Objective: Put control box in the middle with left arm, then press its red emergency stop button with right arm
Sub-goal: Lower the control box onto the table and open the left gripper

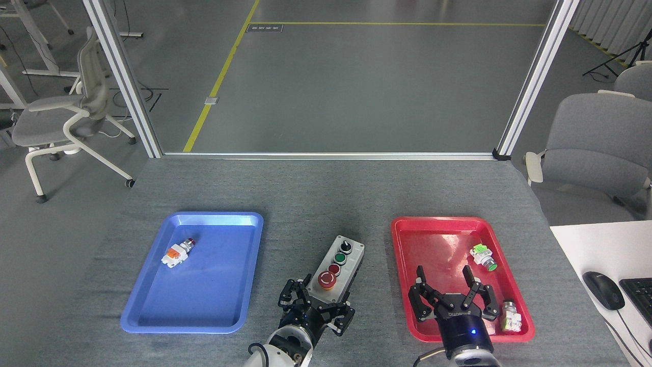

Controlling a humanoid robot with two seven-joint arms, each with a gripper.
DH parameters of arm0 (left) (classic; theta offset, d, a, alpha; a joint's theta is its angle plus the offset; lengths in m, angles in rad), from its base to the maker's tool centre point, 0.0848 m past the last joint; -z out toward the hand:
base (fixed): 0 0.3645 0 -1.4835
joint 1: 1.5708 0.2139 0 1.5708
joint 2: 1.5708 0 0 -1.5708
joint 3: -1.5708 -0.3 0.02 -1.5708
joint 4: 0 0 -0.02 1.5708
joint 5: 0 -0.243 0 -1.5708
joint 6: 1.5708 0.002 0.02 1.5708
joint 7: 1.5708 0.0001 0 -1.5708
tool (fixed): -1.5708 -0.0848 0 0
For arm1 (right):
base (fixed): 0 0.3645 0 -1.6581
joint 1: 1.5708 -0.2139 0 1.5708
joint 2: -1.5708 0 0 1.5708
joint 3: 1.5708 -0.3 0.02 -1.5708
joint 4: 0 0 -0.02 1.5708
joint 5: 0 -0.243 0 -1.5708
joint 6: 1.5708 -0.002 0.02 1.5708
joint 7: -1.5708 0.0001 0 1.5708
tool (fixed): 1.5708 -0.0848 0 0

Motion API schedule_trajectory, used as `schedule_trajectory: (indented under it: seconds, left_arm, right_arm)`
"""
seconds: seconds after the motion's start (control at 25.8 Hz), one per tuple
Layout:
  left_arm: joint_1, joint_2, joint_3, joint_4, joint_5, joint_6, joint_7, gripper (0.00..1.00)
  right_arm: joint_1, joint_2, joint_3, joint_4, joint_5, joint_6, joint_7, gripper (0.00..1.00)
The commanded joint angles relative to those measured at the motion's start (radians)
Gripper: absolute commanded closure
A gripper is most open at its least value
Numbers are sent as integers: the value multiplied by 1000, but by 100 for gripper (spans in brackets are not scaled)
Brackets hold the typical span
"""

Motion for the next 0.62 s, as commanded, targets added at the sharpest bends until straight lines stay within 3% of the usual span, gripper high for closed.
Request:
schedule_trajectory:
  seconds: [0.0, 0.23, 0.58]
  left_arm:
    - [5, 45, 7, -50, 4, -18, 1, 3]
    - [22, 99, 34, -61, 48, -56, 9, 2]
    - [140, 223, 57, -232, 75, -91, 15, 2]
  right_arm:
    - [-1, 3, -2, 0, -5, 0, 1, 2]
    - [-13, 3, -2, -5, -6, -2, -1, 18]
    - [-16, 1, 1, -3, -8, -5, 2, 18]
